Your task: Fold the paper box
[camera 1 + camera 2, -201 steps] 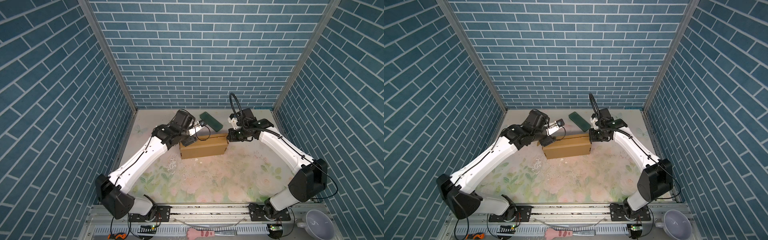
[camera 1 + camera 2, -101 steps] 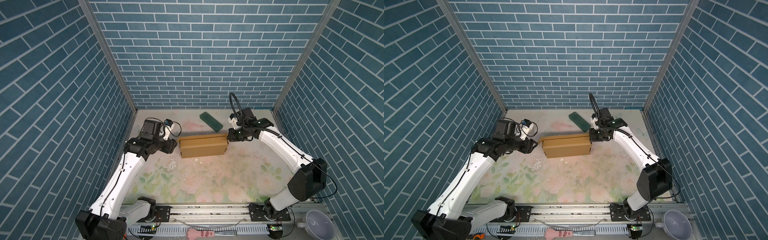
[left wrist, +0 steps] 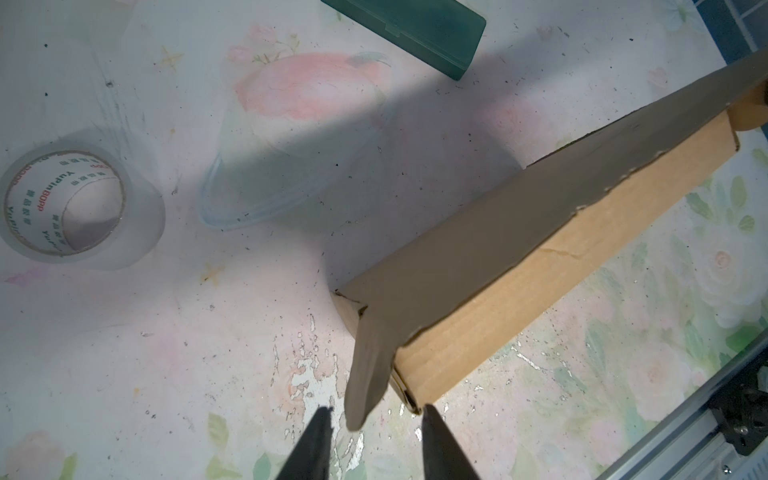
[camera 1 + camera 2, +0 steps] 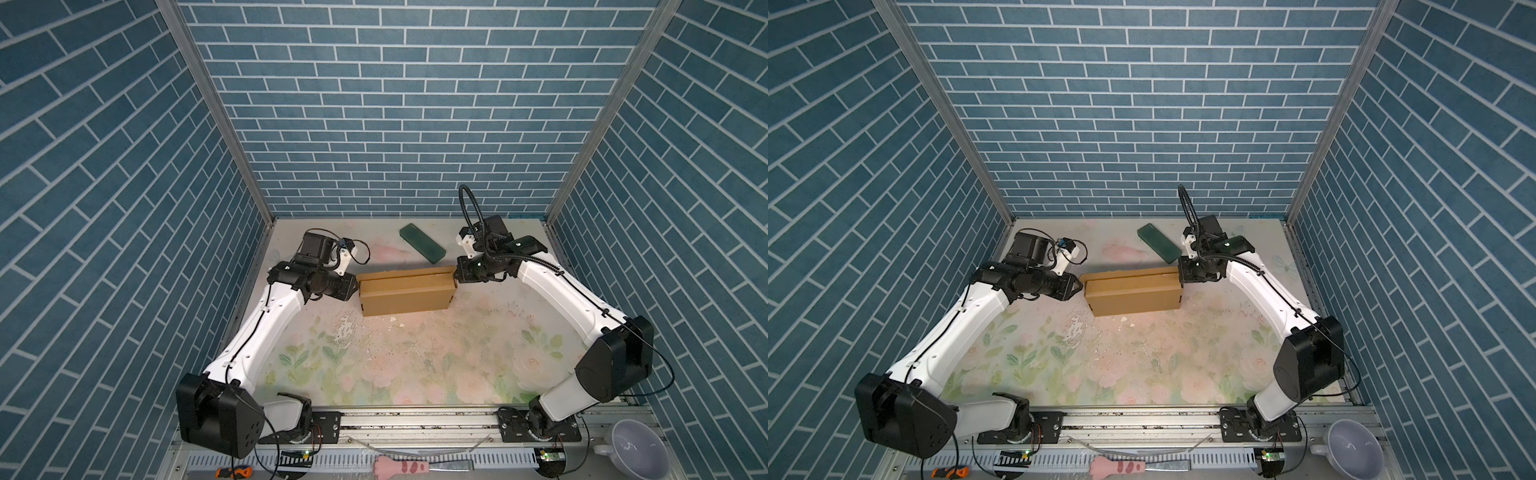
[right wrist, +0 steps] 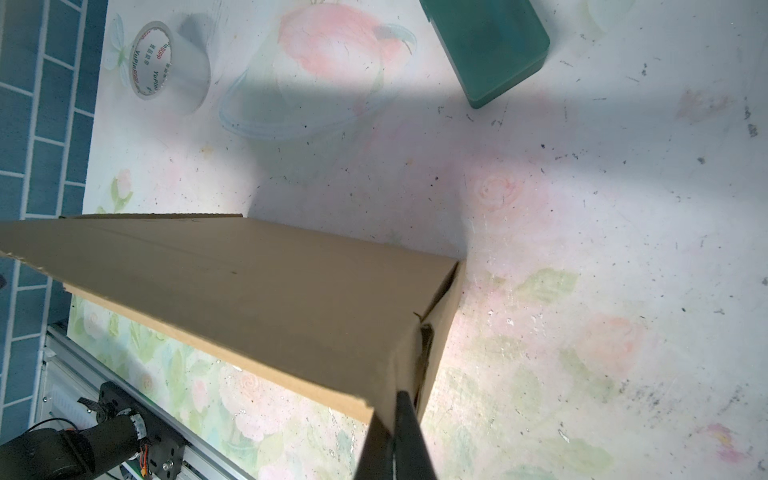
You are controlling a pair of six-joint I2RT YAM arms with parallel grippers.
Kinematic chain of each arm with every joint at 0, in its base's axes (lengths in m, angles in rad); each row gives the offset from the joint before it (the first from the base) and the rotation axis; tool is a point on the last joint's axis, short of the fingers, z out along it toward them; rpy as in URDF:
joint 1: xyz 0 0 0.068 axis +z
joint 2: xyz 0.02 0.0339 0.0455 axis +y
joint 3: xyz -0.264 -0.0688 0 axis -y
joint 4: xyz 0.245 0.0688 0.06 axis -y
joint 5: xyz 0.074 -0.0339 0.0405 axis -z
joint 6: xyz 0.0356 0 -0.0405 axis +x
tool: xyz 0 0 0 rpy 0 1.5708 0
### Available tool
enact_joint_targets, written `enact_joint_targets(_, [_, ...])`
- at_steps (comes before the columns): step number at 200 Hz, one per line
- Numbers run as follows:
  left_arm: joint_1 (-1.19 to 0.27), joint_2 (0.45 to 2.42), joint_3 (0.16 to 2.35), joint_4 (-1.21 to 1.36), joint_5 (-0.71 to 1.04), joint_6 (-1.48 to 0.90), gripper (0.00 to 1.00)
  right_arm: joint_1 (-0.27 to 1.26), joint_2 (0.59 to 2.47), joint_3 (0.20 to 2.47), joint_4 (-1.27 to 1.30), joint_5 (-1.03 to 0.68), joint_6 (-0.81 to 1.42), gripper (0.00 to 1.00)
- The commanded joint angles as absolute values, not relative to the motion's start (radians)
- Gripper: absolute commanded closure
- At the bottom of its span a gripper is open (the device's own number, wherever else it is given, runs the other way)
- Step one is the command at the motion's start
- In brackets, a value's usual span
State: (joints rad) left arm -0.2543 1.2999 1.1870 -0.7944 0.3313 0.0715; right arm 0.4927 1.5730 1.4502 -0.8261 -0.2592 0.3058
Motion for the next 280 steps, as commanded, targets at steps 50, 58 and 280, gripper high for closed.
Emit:
enact_joint_targets(50, [-0.253,1.316,1.228,-0.790,0.376,0.065,0.91,0.493,1.585,1.469,-0.831,-0.282,0.298,1.00])
enact_joint_targets(58, [-0.255,1.318,1.228,-0.789,0.378,0.060,0.93,0.494,1.585,1.469,-0.830,-0.282,0.298,1.00])
enact_joint_targets(280, [-0.313,1.321,1.176,-0.678,0.370,-0.042,1.00,0.497,1.579,1.436,-0.798,-0.302,0.323,1.00])
